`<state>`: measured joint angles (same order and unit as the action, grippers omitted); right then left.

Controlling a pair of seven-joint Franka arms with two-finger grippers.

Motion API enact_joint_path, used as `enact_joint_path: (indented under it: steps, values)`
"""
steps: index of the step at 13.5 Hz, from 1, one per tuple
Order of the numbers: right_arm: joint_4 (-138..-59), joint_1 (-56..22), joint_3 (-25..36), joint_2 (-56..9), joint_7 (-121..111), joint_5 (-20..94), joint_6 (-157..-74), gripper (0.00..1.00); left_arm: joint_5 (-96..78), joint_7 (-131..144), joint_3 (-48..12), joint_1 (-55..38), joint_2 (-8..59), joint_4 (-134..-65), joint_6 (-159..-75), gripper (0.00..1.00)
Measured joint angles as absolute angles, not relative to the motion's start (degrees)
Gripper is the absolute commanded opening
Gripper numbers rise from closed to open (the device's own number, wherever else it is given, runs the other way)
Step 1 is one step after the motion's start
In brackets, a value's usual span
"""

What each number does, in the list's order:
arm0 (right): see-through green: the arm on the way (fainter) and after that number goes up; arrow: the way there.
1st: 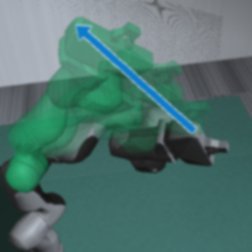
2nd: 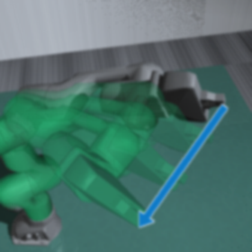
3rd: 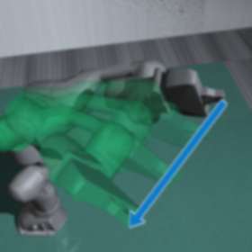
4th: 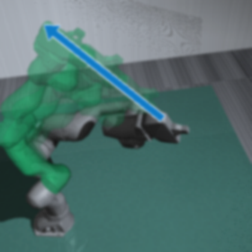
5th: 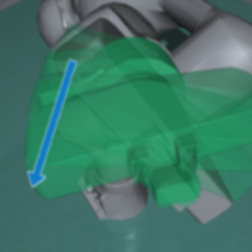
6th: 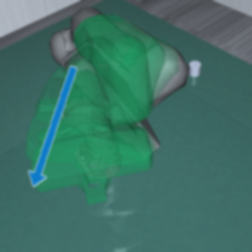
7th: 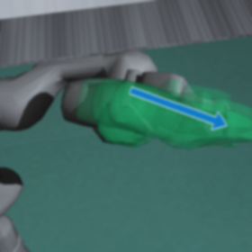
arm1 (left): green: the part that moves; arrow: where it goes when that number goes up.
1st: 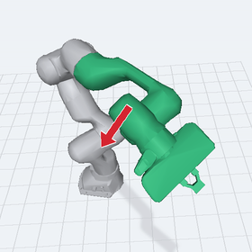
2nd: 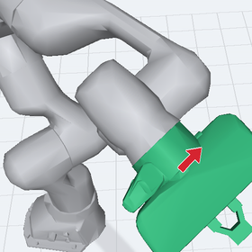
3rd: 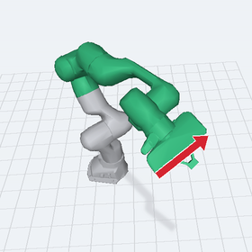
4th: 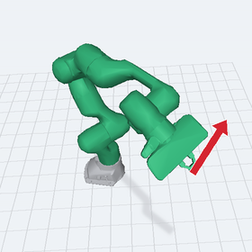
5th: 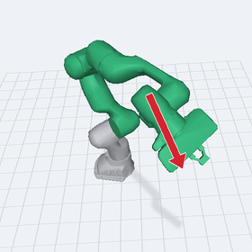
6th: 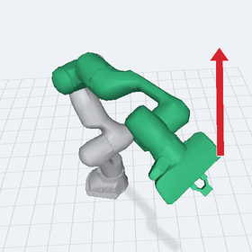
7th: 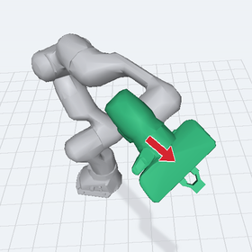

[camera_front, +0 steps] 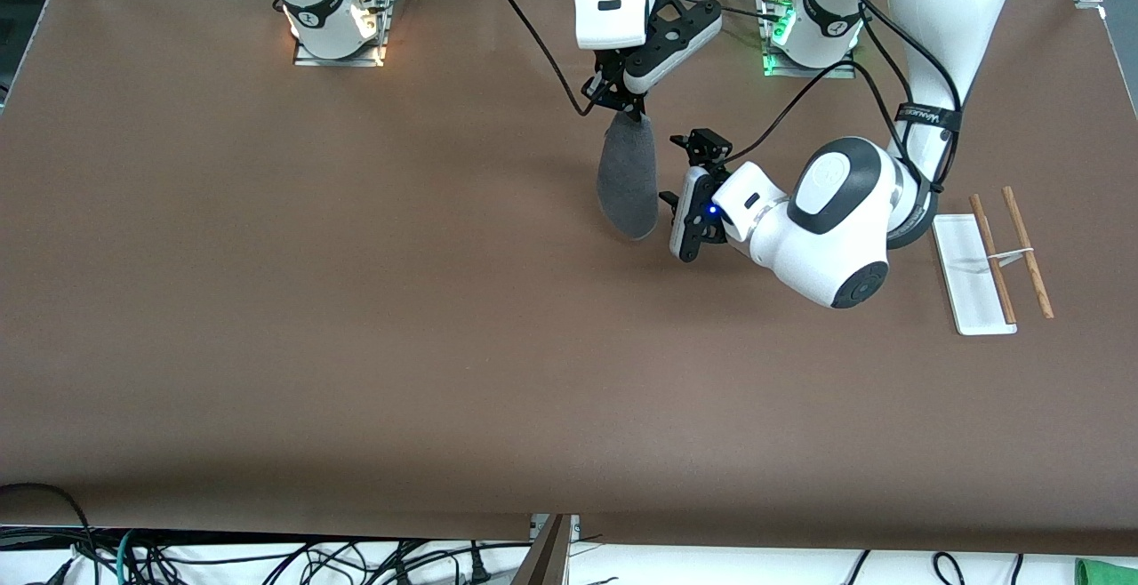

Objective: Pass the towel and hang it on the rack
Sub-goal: 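Grasp the hanging towel with the left gripper below the right gripper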

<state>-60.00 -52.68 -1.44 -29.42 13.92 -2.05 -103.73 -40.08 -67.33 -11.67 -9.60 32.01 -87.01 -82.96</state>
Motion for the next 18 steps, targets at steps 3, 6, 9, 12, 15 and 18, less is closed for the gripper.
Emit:
enact_joint_path:
  steps: [3, 6, 9, 12, 15, 18]
  values:
    - [-60.0, -50.9, -1.0, -29.4, 16.5, -0.5, -103.8, 0.0, -41.7, -68.9, -11.7, -9.5, 30.7, -91.5, -87.0, 0.98]
    - [-60.0, -47.5, -0.9, -29.4, 16.6, 4.0, -104.3, 0.0, -42.2, -75.1, -11.4, -8.8, 30.6, -93.4, -88.2, 0.99]
    - [-59.9, -47.1, -1.0, -29.4, 16.7, 5.6, -106.5, 0.0, -47.3, -85.0, -11.2, -8.5, 32.4, -94.6, -90.0, 0.99]
    - [-59.4, -47.3, -1.0, -29.2, 16.8, 8.8, -110.6, 0.0, -50.9, -95.0, -11.3, -8.5, 35.3, -94.7, -92.8, 0.99]
    - [-58.8, -47.3, -1.3, -27.9, 16.9, 9.5, -111.3, 0.0, -53.6, -99.1, -11.3, -8.5, 36.7, -94.7, -93.3, 0.99]
    - [-58.8, -47.6, -1.8, -26.4, 18.0, 9.5, -111.3, 0.0, -54.5, -100.5, -11.3, -8.3, 37.3, -94.6, -93.7, 0.99]
